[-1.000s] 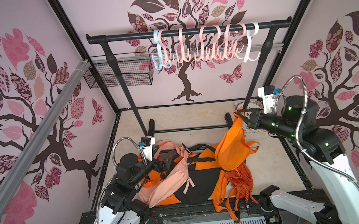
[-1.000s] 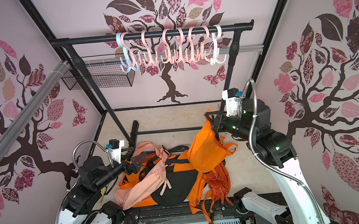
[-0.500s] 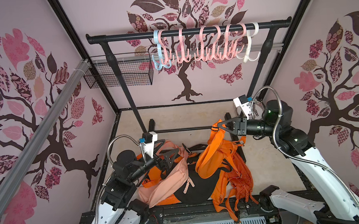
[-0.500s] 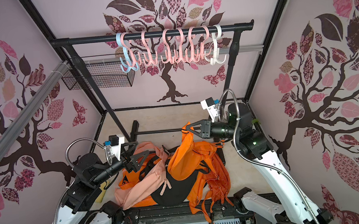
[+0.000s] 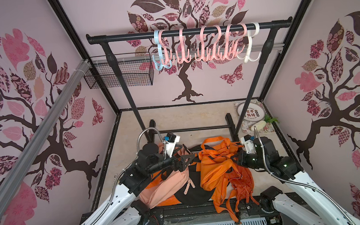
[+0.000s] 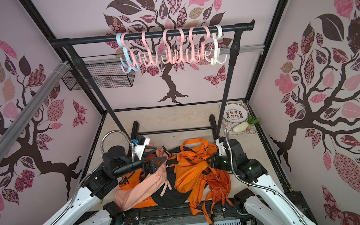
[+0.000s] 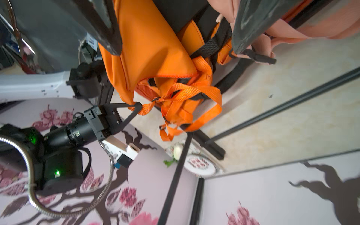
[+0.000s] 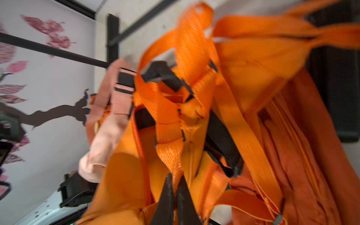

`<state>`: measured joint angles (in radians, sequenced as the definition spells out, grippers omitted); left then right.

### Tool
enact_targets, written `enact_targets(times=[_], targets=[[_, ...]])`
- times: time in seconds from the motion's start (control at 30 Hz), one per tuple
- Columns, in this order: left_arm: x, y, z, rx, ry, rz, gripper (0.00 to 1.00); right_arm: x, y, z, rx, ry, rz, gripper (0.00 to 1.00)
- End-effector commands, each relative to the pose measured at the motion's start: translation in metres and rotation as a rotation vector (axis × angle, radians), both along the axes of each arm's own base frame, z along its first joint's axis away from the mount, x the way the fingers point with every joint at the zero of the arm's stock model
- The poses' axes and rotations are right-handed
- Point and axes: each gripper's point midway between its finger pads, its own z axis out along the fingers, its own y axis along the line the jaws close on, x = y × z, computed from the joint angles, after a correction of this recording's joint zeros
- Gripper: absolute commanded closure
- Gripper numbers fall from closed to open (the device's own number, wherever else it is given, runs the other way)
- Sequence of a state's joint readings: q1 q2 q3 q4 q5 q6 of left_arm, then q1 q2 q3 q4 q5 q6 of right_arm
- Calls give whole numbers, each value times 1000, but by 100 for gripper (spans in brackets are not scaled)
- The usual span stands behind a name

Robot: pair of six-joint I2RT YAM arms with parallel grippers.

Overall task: Hang the bag on a hook
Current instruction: Pick up the bag from the bag.

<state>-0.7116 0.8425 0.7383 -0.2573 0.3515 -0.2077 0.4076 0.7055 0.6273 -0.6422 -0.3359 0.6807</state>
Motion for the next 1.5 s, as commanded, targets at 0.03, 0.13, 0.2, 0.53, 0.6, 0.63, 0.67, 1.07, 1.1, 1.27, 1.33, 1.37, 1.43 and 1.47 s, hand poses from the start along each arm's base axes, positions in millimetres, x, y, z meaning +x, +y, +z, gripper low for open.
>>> enact_targets(times=[0.03, 0.13, 0.2, 0.53, 0.6, 0.63, 0.67, 1.07, 1.1, 1.27, 1.33, 1.37, 1.43, 1.47], targets=[[0, -2, 7, -3, -13, 7, 9, -1, -8, -6, -30, 17, -41, 83], [-3, 0, 5, 2, -2, 10, 9, 0, -5, 7, -24, -28, -14, 59], [-9, 0, 3, -15, 17, -12, 9, 4, -6, 27, -38, -82, 5, 41], [-14, 7, -2, 16, 19, 18, 8, 45, -13, 68, -166, -186, -31, 19], [-10, 18, -3, 63, -9, 64, 8, 56, -7, 60, -182, -175, -10, 19], [-5, 26, -5, 93, -24, 112, 8, 64, -7, 55, -208, -172, -15, 19], [1, 36, -6, 122, -41, 167, 8, 71, -7, 51, -229, -173, -18, 19], [37, 130, 9, 251, -206, 687, 7, 129, -28, -14, -476, -114, -137, 26], [36, 132, 10, 252, -209, 692, 7, 131, -26, -19, -476, -100, -130, 28], [35, 133, 11, 245, -221, 691, 7, 138, -21, -38, -472, -72, -127, 44], [35, 133, 12, 249, -222, 690, 7, 141, -20, -40, -474, -70, -130, 57], [35, 133, 13, 249, -225, 692, 7, 142, -20, -38, -475, -70, -130, 64], [35, 134, 13, 245, -228, 691, 7, 143, -20, -29, -473, -80, -134, 80], [34, 133, 13, 243, -230, 688, 7, 145, -20, -20, -468, -99, -138, 86]])
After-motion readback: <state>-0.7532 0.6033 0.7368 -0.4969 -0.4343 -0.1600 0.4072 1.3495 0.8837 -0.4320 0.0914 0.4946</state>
